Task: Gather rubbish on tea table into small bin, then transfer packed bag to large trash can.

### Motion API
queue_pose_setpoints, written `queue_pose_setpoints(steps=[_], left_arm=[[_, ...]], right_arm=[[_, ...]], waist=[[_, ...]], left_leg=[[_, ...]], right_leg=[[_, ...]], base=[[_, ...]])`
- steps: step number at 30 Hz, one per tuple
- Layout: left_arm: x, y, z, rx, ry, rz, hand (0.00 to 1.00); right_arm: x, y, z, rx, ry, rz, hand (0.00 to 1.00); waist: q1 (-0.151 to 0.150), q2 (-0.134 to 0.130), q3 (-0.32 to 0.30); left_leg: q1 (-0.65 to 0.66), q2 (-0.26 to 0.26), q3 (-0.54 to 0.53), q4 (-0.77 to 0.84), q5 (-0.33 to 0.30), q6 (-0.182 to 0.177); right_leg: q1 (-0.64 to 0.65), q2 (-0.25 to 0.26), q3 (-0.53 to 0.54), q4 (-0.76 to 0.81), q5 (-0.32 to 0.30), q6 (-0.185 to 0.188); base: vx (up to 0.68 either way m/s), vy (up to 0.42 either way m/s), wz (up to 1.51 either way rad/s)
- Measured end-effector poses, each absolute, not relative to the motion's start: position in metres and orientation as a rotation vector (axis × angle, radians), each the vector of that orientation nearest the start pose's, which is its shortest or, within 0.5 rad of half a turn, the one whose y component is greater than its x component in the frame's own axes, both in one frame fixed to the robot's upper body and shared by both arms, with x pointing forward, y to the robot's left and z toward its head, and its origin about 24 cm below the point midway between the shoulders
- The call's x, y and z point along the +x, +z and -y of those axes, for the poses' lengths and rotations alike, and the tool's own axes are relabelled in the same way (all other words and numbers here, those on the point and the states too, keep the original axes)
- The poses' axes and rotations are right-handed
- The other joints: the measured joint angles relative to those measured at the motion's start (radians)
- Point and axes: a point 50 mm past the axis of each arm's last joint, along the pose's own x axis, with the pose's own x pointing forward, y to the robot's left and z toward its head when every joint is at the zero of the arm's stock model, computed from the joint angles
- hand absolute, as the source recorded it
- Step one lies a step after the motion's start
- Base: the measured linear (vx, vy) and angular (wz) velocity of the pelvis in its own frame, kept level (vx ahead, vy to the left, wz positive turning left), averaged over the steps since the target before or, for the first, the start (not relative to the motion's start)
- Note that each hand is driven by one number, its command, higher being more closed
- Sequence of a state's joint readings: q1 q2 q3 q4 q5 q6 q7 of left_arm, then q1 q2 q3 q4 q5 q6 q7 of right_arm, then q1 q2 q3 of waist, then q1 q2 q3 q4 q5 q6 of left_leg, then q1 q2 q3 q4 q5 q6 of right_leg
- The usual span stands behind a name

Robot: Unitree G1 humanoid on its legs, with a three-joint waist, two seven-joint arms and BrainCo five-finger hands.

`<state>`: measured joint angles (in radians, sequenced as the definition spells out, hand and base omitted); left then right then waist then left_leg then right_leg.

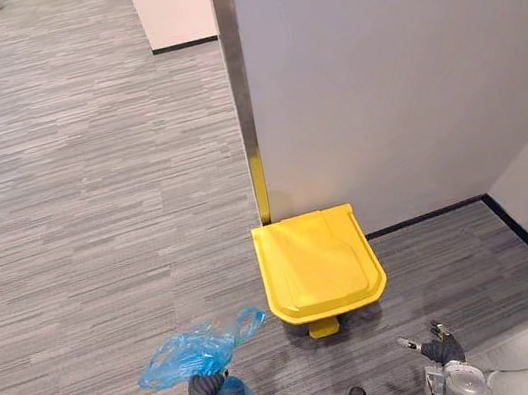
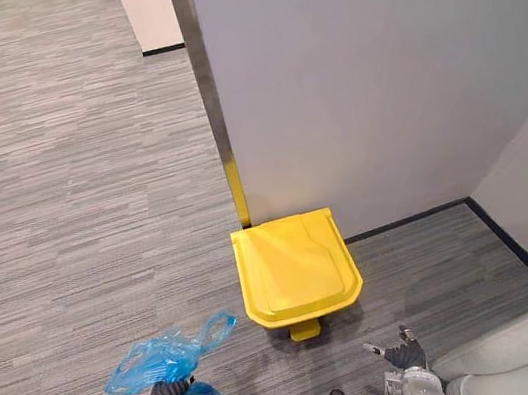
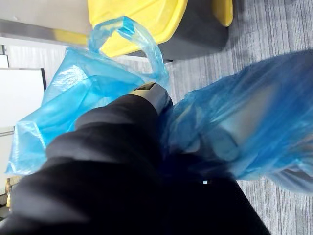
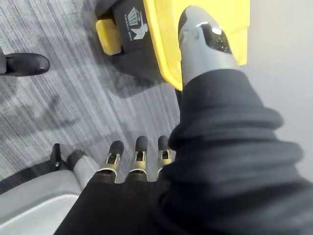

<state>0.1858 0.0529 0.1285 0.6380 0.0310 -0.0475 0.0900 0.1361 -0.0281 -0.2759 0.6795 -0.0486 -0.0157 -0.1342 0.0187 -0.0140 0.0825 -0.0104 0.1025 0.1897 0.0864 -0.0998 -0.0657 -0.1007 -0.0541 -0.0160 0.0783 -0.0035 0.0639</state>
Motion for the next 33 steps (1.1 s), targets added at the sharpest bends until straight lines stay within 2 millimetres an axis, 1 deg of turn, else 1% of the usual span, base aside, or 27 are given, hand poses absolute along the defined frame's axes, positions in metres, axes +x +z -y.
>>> queue_pose_setpoints(steps=[3, 4, 6, 7, 8, 9, 10, 11, 12, 13, 14, 15, 16, 17, 18, 19, 20, 21, 22, 23, 24, 25, 26, 28, 30, 33], left_arm=[[0.137, -0.118, -0.203, 0.073, 0.259, -0.76, 1.0], [0.14, -0.116, -0.204, 0.073, 0.26, -0.744, 1.0], [0.145, -0.109, -0.205, 0.077, 0.261, -0.701, 1.0], [0.15, -0.103, -0.205, 0.079, 0.261, -0.672, 1.0], [0.151, -0.101, -0.205, 0.081, 0.26, -0.659, 1.0], [0.153, -0.1, -0.205, 0.082, 0.256, -0.653, 1.0], [0.161, -0.096, -0.203, 0.079, 0.251, -0.626, 1.0], [0.165, -0.095, -0.202, 0.082, 0.242, -0.618, 1.0], [0.169, -0.093, -0.202, 0.085, 0.241, -0.606, 1.0], [0.171, -0.091, -0.205, 0.095, 0.242, -0.601, 1.0], [0.177, -0.089, -0.211, 0.118, 0.241, -0.588, 1.0], [0.179, -0.088, -0.211, 0.122, 0.239, -0.584, 1.0], [0.183, -0.086, -0.213, 0.128, 0.24, -0.576, 1.0], [0.188, -0.086, -0.205, 0.116, 0.227, -0.573, 1.0], [0.191, -0.085, -0.201, 0.119, 0.214, -0.565, 1.0], [0.194, -0.084, -0.197, 0.121, 0.198, -0.556, 1.0], [0.194, -0.085, -0.197, 0.12, 0.2, -0.558, 1.0], [0.193, -0.084, -0.197, 0.122, 0.199, -0.558, 1.0], [0.194, -0.084, -0.197, 0.122, 0.197, -0.555, 1.0], [0.195, -0.083, -0.197, 0.122, 0.195, -0.552, 1.0], [0.196, -0.083, -0.195, 0.125, 0.185, -0.55, 1.0], [0.197, -0.083, -0.193, 0.127, 0.177, -0.55, 1.0], [0.198, -0.083, -0.19, 0.119, 0.159, -0.548, 1.0], [0.201, -0.082, -0.186, 0.105, 0.15, -0.539, 1.0], [0.2, -0.083, -0.181, 0.096, 0.145, -0.544, 1.0], [0.195, -0.086, -0.181, 0.093, 0.146, -0.558, 1.0]], right_arm=[[0.136, -0.121, 0.223, -0.041, -0.427, -0.797, 0.0], [0.135, -0.12, 0.223, -0.042, -0.428, -0.795, 0.0], [0.141, -0.114, 0.224, -0.046, -0.429, -0.757, 0.0], [0.146, -0.109, 0.225, -0.049, -0.43, -0.725, 0.0], [0.149, -0.105, 0.226, -0.05, -0.433, -0.704, 0.0], [0.15, -0.104, 0.227, -0.05, -0.438, -0.696, 0.0], [0.152, -0.102, 0.227, -0.054, -0.445, -0.688, 0.0], [0.157, -0.101, 0.225, -0.05, -0.441, -0.678, 0.0], [0.158, -0.101, 0.222, -0.041, -0.436, -0.676, 0.0], [0.159, -0.102, 0.219, -0.036, -0.43, -0.676, 0.0], [0.16, -0.102, 0.216, -0.036, -0.416, -0.675, 0.0], [0.16, -0.102, 0.217, -0.038, -0.419, -0.676, 0.0], [0.159, -0.101, 0.221, -0.05, -0.432, -0.677, 0.0], [0.163, -0.097, 0.229, -0.073, -0.445, -0.66, 0.0], [0.163, -0.095, 0.233, -0.083, -0.457, -0.652, 0.0], [0.164, -0.092, 0.236, -0.079, -0.468, -0.638, 0.0], [0.165, -0.09, 0.235, -0.072, -0.471, -0.628, 0.0], [0.165, -0.089, 0.235, -0.072, -0.473, -0.624, 0.0], [0.163, -0.087, 0.237, -0.074, -0.479, -0.618, 0.0], [0.159, -0.088, 0.239, -0.073, -0.489, -0.62, 0.0], [0.154, -0.089, 0.243, -0.054, -0.521, -0.63, 0.0], [0.152, -0.089, 0.244, -0.049, -0.53, -0.633, 0.0], [0.151, -0.09, 0.246, -0.035, -0.543, -0.634, 0.0], [0.15, -0.09, 0.245, -0.016, -0.556, -0.633, 0.0], [0.151, -0.091, 0.242, -0.003, -0.551, -0.632, 0.0], [0.151, -0.092, 0.238, 0.008, -0.544, -0.637, 0.0]], waist=[[-0.001, -0.003, 0.001], [0.0, -0.006, 0.003], [-0.001, -0.012, 0.01], [0.0, -0.018, 0.023], [-0.004, -0.022, 0.039], [-0.004, -0.027, 0.05], [-0.003, -0.031, 0.077], [-0.003, -0.014, 0.103], [0.0, -0.018, 0.118], [0.0, -0.025, 0.123], [-0.003, -0.053, 0.135], [-0.005, -0.061, 0.137], [-0.004, -0.074, 0.136], [-0.004, -0.048, 0.148], [-0.004, -0.03, 0.15], [-0.002, -0.022, 0.157], [0.0, -0.018, 0.157], [-0.002, -0.018, 0.157], [-0.004, -0.017, 0.157], [-0.004, -0.016, 0.156], [-0.004, -0.008, 0.151], [-0.006, -0.005, 0.149], [-0.008, 0.003, 0.143], [-0.007, 0.006, 0.141], [-0.007, 0.012, 0.132], [-0.008, 0.02, 0.107]], left_leg=[[-0.022, -0.001, 0.0, 0.011, 0.0, 0.0], [-0.037, 0.001, 0.001, 0.038, -0.012, 0.002], [-0.064, 0.002, 0.004, 0.098, -0.044, 0.007], [-0.075, 0.004, 0.003, 0.151, -0.078, 0.009], [-0.074, 0.008, -0.015, 0.189, -0.107, 0.015], [-0.065, 0.001, -0.026, 0.202, -0.122, 0.026], [-0.05, 0.003, -0.029, 0.23, -0.14, 0.043], [-0.042, 0.013, -0.039, 0.269, -0.161, 0.052], [-0.034, 0.028, -0.042, 0.309, -0.192, 0.052], [-0.031, 0.031, -0.043, 0.328, -0.208, 0.049], [-0.026, 0.025, -0.043, 0.378, -0.25, 0.047], [-0.024, 0.019, -0.048, 0.4, -0.269, 0.042], [-0.024, 0.005, -0.063, 0.452, -0.316, 0.03], [-0.008, 0.021, -0.087, 0.468, -0.344, 0.025], [-0.004, 0.025, -0.102, 0.457, -0.351, 0.036], [0.013, 0.022, -0.111, 0.428, -0.35, 0.036], [0.052, 0.02, -0.12, 0.382, -0.35, 0.037], [0.072, 0.021, -0.128, 0.369, -0.35, 0.036], [0.09, 0.023, -0.144, 0.365, -0.351, 0.034], [0.103, 0.025, -0.163, 0.366, -0.359, 0.021], [0.112, 0.039, -0.196, 0.372, -0.367, -0.006], [0.108, 0.042, -0.214, 0.373, -0.368, -0.007], [0.095, 0.051, -0.233, 0.372, -0.359, -0.015], [0.078, 0.065, -0.229, 0.372, -0.338, -0.023], [0.074, 0.078, -0.217, 0.368, -0.327, -0.023], [0.062, 0.094, -0.215, 0.367, -0.326, -0.025]], right_leg=[[-0.012, 0.0, 0.01, -0.009, -0.001, 0.001], [-0.021, 0.0, 0.013, 0.009, -0.004, 0.005], [-0.056, -0.005, 0.016, 0.075, -0.026, 0.012], [-0.078, -0.016, 0.007, 0.148, -0.058, 0.018], [-0.082, -0.029, -0.008, 0.211, -0.079, 0.033], [-0.085, -0.041, -0.021, 0.259, -0.095, 0.062], [-0.186, -0.058, -0.04, 0.497, -0.081, 0.121], [-0.27, -0.051, -0.042, 0.608, -0.113, 0.131], [-0.299, -0.025, -0.038, 0.564, -0.141, 0.091], [-0.313, -0.015, -0.038, 0.514, -0.135, 0.086], [-0.323, -0.003, -0.041, 0.381, -0.121, 0.084], [-0.324, 0.0, -0.042, 0.333, -0.116, 0.081], [-0.318, -0.001, -0.033, 0.283, -0.089, 0.052], [-0.308, 0.008, -0.044, 0.317, -0.089, 0.062], [-0.309, 0.015, -0.05, 0.328, -0.094, 0.06], [-0.309, 0.017, -0.05, 0.346, -0.101, 0.048], [-0.309, 0.018, -0.053, 0.382, -0.119, 0.03], [-0.308, 0.018, -0.057, 0.411, -0.136, 0.027], [-0.308, 0.017, -0.066, 0.462, -0.173, 0.019], [-0.31, 0.017, -0.073, 0.504, -0.21, 0.011], [-0.311, 0.016, -0.102, 0.557, -0.266, 0.003], [-0.312, 0.015, -0.115, 0.562, -0.278, 0.002], [-0.314, 0.018, -0.135, 0.556, -0.287, 0.001], [-0.314, 0.022, -0.147, 0.544, -0.285, -0.004], [-0.305, 0.03, -0.156, 0.522, -0.27, -0.026], [-0.302, 0.035, -0.169, 0.495, -0.259, -0.043]], base=[[-0.02, 0.01, -0.03], [0.0, 0.03, 0.01], [0.01, 0.017, -0.01], [0.06, 0.033, 0.08], [0.07, 0.038, 0.15], [0.07, 0.024, 0.18], [0.05, 0.031, 0.14], [0.07, 0.023, 0.05], [0.11, -0.008, 0.06], [0.16, -0.06, 0.09], [0.15, -0.098, 0.16], [0.19, -0.162, 0.33], [0.26, -0.178, 0.32], [0.33, -0.17, 0.36], [0.34, -0.127, 0.27], [0.32, -0.101, 0.21], [0.27, -0.092, 0.16], [0.26, -0.098, 0.21], [0.2, -0.085, 0.29], [0.25, -0.102, 0.43], [0.23, -0.104, 0.4], [0.26, -0.119, 0.4], [0.22, -0.119, 0.28], [0.14, -0.087, 0.18], [0.07, -0.053, 0.04], [0.0, -0.027, 0.08]])
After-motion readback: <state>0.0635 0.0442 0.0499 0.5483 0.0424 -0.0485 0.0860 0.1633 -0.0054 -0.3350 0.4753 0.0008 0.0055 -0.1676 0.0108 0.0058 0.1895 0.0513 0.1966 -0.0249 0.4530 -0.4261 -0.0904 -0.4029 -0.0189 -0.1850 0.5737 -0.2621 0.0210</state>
